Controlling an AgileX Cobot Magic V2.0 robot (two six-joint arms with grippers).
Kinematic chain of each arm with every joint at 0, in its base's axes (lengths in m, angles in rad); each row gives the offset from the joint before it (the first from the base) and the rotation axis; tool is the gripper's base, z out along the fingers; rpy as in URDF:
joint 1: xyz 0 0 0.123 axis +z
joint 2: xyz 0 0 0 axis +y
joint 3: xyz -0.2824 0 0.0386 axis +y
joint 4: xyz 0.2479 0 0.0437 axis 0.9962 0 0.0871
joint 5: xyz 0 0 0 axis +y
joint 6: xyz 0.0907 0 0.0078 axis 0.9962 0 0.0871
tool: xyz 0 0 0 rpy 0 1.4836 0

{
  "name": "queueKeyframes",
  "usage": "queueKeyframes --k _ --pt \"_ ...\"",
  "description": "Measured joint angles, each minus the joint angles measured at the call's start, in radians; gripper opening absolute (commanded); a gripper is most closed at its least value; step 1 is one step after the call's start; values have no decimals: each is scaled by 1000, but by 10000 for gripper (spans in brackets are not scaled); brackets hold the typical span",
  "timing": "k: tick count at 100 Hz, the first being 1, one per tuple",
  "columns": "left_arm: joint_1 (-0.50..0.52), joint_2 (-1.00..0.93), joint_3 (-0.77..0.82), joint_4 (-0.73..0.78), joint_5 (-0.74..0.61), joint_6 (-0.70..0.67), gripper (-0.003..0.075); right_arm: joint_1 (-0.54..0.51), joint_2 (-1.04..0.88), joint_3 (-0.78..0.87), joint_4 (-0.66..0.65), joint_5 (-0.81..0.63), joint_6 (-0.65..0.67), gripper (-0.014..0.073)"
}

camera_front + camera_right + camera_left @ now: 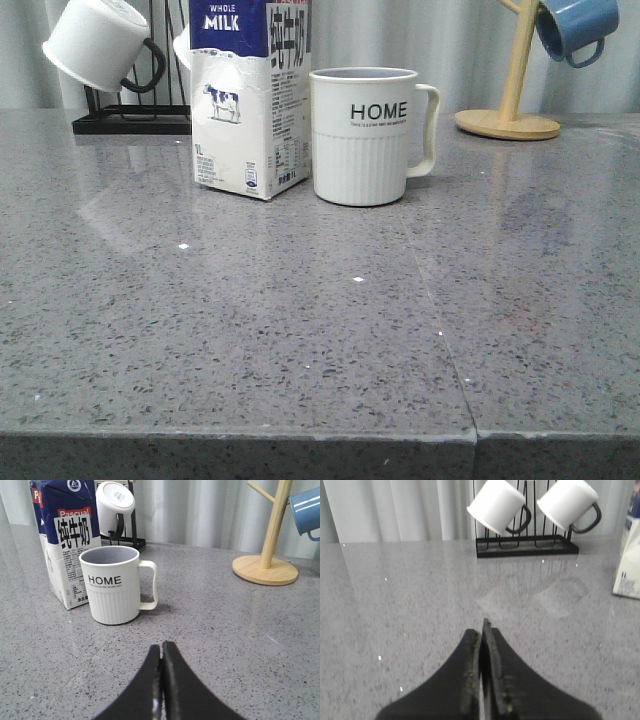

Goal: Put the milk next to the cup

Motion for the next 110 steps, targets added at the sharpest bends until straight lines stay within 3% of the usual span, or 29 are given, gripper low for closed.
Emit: queueKeyframes --k 32,110 --pt "0 -2 55 3 -112 0 -20 0 0 0 0 0 0 -66" --pt "5 -2 55 3 -122 0 -20 0 0 0 0 0 0 -66"
